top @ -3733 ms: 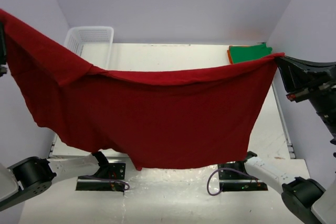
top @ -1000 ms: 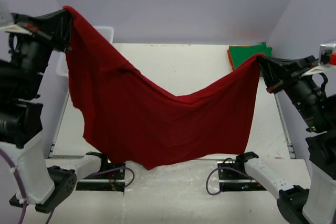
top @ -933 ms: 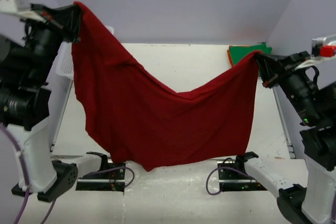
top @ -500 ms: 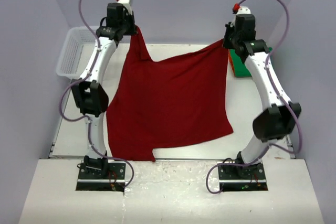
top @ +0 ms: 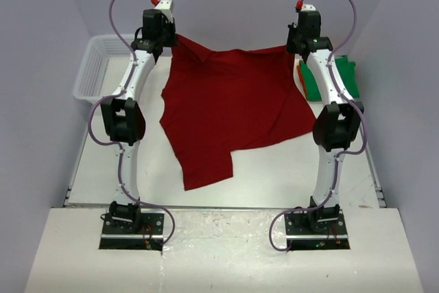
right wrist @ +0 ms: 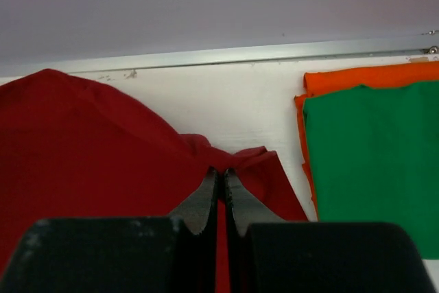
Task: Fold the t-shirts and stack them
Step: Flatten out the tshirt
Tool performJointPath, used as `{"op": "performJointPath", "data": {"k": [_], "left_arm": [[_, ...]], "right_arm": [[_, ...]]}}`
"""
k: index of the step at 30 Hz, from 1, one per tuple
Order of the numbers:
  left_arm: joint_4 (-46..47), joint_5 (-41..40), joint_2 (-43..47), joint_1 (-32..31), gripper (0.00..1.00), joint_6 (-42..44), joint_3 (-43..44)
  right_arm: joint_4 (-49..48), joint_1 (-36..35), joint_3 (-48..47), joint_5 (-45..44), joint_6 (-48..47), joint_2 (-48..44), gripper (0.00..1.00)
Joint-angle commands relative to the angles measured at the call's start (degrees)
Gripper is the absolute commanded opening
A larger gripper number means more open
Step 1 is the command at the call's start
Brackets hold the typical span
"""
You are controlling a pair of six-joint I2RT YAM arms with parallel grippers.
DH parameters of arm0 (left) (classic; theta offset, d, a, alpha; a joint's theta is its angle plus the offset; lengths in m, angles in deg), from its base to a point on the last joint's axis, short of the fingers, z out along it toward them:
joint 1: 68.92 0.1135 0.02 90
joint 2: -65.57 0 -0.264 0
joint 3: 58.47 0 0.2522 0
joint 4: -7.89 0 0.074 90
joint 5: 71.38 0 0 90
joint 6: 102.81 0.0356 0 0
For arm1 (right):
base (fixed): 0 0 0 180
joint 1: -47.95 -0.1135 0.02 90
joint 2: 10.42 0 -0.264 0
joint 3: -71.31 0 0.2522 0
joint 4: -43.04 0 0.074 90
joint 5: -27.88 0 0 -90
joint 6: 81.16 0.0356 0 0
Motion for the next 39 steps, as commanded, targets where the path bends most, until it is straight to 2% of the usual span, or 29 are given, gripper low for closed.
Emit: {"op": "performJointPath", "data": {"k": [1,7,11,17,26,29,35,37,39], "left_arm": [[4.66,-0.47,-0.45,0.82,0.0,1.77,3.6],[5.36,2.51,-1.6,0.91,0.0,0.28,1.23],[5.89,3.13,-0.72,0.65,0.0,-0.43,-3.77],[9.92,3.14,3.32,-0.84,0.0,-1.48,-13.52],[11.5,1.99,8.59,-1.46,0.0,-3.86,-20.3],[10.73,-0.29,12.62,-1.37,0.0,-4.47,-21.54],[7.47,0.58,23.85,-1.72,0.0,-4.21,-21.01],[5.46,-0.11,26.69,-1.9,0.0,-3.68,-18.57],[-2.26,-1.61,28.71,-1.9,0.0,-3.5,-13.74]], "right_arm": [[0.14,1.18,-4.77,0.0,-1.01,2.38,0.0],[-0.03,1.89,-6.26,-0.43,-0.92,5.19,0.0],[-0.38,3.12,-7.57,-2.2,-0.65,6.77,0.0],[-0.65,4.88,-10.82,-1.14,-0.21,10.55,0.0],[-2.32,5.05,-13.82,3.07,-2.67,12.67,0.0],[-2.67,5.05,-11.64,2.99,-1.97,10.57,0.0],[-2.41,2.95,-5.22,2.37,-1.53,-2.96,0.0],[0.74,2.42,-8.43,3.86,-1.53,-7.26,0.0],[6.28,0.58,-10.65,1.86,-1.97,-9.73,0.0]]}}
